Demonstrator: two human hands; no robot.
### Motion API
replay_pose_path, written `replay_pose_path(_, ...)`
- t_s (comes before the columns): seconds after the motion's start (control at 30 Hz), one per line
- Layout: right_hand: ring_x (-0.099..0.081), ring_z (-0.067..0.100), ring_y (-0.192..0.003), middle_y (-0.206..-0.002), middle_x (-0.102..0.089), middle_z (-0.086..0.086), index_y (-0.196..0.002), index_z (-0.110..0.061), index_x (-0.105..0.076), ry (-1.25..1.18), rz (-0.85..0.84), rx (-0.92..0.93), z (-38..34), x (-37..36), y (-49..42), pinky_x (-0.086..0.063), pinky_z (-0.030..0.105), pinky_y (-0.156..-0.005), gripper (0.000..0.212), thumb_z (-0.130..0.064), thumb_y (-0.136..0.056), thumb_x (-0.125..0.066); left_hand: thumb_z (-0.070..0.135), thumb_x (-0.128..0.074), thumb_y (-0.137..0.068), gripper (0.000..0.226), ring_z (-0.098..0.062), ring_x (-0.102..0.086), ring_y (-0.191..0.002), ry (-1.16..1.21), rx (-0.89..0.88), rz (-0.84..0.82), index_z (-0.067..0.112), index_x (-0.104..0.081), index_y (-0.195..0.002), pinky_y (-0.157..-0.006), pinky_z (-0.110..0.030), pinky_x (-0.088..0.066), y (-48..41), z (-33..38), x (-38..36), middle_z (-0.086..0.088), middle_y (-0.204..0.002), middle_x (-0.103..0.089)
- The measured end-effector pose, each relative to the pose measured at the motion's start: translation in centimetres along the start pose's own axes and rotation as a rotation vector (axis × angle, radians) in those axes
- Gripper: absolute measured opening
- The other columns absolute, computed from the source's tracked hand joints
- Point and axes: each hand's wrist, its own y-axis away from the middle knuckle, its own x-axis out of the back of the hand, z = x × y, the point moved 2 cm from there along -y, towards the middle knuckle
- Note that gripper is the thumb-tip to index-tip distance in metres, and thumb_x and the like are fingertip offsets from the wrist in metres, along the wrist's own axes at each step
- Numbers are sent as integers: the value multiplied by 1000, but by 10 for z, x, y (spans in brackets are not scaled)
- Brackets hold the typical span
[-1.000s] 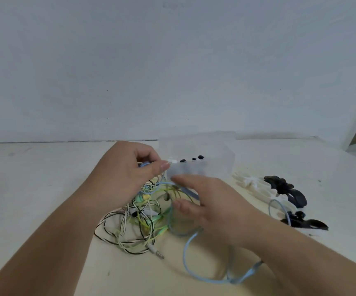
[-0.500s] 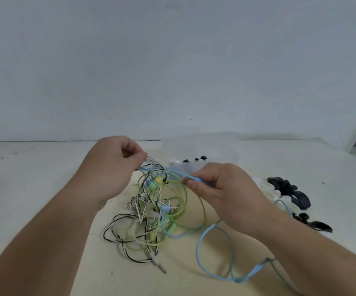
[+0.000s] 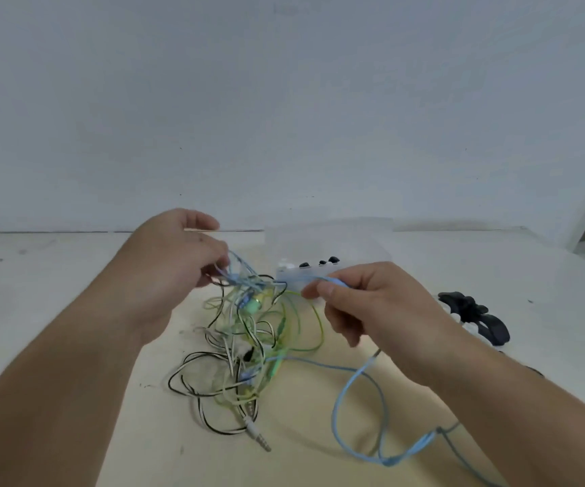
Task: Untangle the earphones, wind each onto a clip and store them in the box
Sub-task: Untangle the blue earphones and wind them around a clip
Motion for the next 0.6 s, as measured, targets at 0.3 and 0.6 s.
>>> replay_pose_path(0.3, -72, 38, -94, -104, -73, 22, -103, -1, -67, -666, -129, -140, -2, -9, -2, -59, 41, -82, 35, -22, -105, -40, -8, -71, -80, 19, -17, -66, -58, -242, 20, -283, 10, -74, -85, -62, -31, -51, 12, -5, -15, -8, -58, -63)
replay_pose_path(0.6, -73, 33, -94, -99, -75, 20, -76, -11, -52, -576, -16, -102, 0, -1, -6, -52, 44, -88, 35, -23, -106, -39, 12, -75, -82, 14, -12, -65, -65, -37, 104, -216, 0, -69, -86, -76, -39, -62, 8, -4, -12, -12, -78, -68)
